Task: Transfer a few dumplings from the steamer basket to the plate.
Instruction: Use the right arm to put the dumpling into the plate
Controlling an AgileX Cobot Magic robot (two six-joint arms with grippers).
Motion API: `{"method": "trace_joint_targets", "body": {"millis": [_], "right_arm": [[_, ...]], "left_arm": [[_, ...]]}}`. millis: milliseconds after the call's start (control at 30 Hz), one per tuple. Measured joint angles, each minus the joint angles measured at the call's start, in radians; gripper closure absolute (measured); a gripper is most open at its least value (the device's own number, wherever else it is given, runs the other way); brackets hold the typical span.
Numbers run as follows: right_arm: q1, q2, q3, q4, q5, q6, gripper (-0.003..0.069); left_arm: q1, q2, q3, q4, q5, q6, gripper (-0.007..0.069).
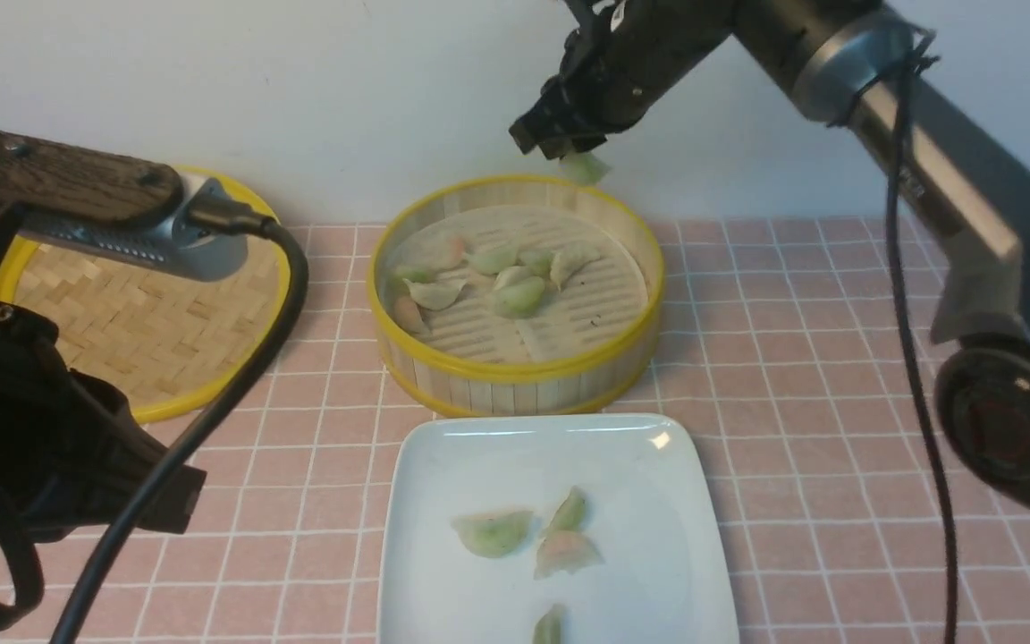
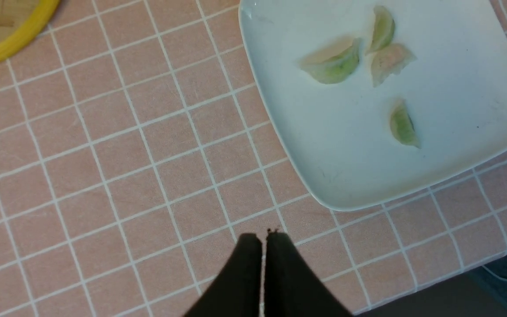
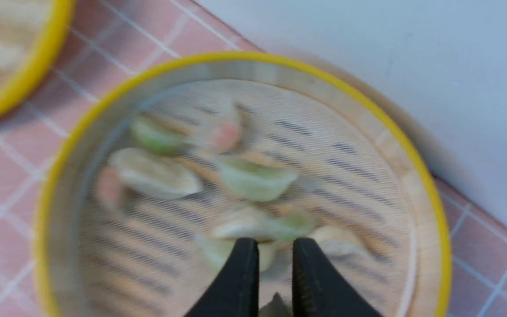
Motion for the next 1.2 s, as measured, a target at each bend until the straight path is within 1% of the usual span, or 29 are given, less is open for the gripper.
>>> {"method": "trace_joint_targets", "body": {"millis": [67, 133, 233, 267, 333, 400, 467, 567, 633, 700, 733, 833, 867, 900, 933, 967, 1033, 1067, 1100, 1167, 1200], "right_arm": [[0.009, -0.099, 0.122, 0.029, -0.002, 0.0, 0.0585], [0.034, -0.223, 0.34, 0.065, -0.007, 0.0, 0.0585], [0.057, -0.326, 0.534, 0.091, -0.008, -0.003, 0.0585], [0.072, -0.388, 0.673, 0.104, -0.012, -0.003, 0.0585], [0.093, -0.466, 0.886, 0.118, -0.074, -0.003, 0.0585], [0.104, -0.505, 1.009, 0.135, -0.152, -0.003, 0.0585], [0.12, -0.533, 1.183, 0.171, -0.265, -0.003, 0.0585], [0.132, -0.532, 1.317, 0.235, -0.398, 0.0, 0.0585], [0.134, -0.523, 1.36, 0.267, -0.447, 0.0, 0.0574], [0.134, -0.513, 1.377, 0.291, -0.464, -0.001, 0.0539], [0.134, -0.509, 1.379, 0.297, -0.469, -0.001, 0.0507], [0.134, -0.509, 1.379, 0.306, -0.472, -0.001, 0.0377], [0.134, -0.509, 1.377, 0.306, -0.473, -0.001, 0.0365], [0.134, -0.509, 1.37, 0.308, -0.465, -0.001, 0.0312], [0.134, -0.509, 1.349, 0.305, -0.43, -0.001, 0.0242], [0.134, -0.514, 1.327, 0.298, -0.394, -0.001, 0.0203], [0.134, -0.532, 1.294, 0.281, -0.337, -0.001, 0.0174], [0.134, -0.58, 1.255, 0.265, -0.28, 0.001, 0.0179], [0.134, -0.588, 1.251, 0.26, -0.268, 0.001, 0.0186], [0.134, -0.707, 1.226, 0.23, -0.221, 0.022, 0.0262], [0.134, -0.771, 1.224, 0.211, -0.204, 0.039, 0.0313]], "left_arm": [[0.0, 0.0, 0.0, 0.003, 0.0, 0.0, 0.0631], [0.0, 0.0, 0.0, 0.004, 0.0, 0.004, 0.0631], [0.0, 0.0, 0.0, 0.005, 0.0, 0.012, 0.0631], [0.0, 0.0, 0.0, 0.005, -0.002, 0.017, 0.0631], [0.0, 0.0, 0.0, 0.006, -0.007, 0.023, 0.0631], [0.0, 0.0, 0.0, 0.006, -0.009, 0.028, 0.0631], [0.0, 0.0, 0.0, 0.006, -0.016, 0.033, 0.0631], [0.0, 0.0, 0.0, 0.006, -0.032, 0.036, 0.0631], [0.0, 0.0, 0.0, 0.006, -0.034, 0.037, 0.0631], [0.0, 0.0, 0.0, 0.006, -0.039, 0.037, 0.0631], [0.0, 0.0, 0.0, 0.006, -0.042, 0.037, 0.0631], [0.0, 0.0, 0.0, 0.006, -0.051, 0.037, 0.0631], [0.0, 0.0, 0.0, 0.006, -0.051, 0.037, 0.0631], [0.0, 0.0, 0.0, 0.006, -0.052, 0.037, 0.0631], [0.0, 0.0, 0.0, 0.006, -0.053, 0.037, 0.0631], [0.0, 0.0, 0.0, 0.006, -0.053, 0.037, 0.0631], [0.0, 0.0, 0.0, 0.006, -0.054, 0.037, 0.0631], [0.0, 0.0, 0.0, 0.006, -0.057, 0.037, 0.0631], [0.0, 0.0, 0.0, 0.006, -0.06, 0.037, 0.0631], [0.0, 0.0, 0.0, 0.006, -0.077, 0.037, 0.0631], [0.0, 0.0, 0.0, 0.006, -0.084, 0.037, 0.0631]]}}
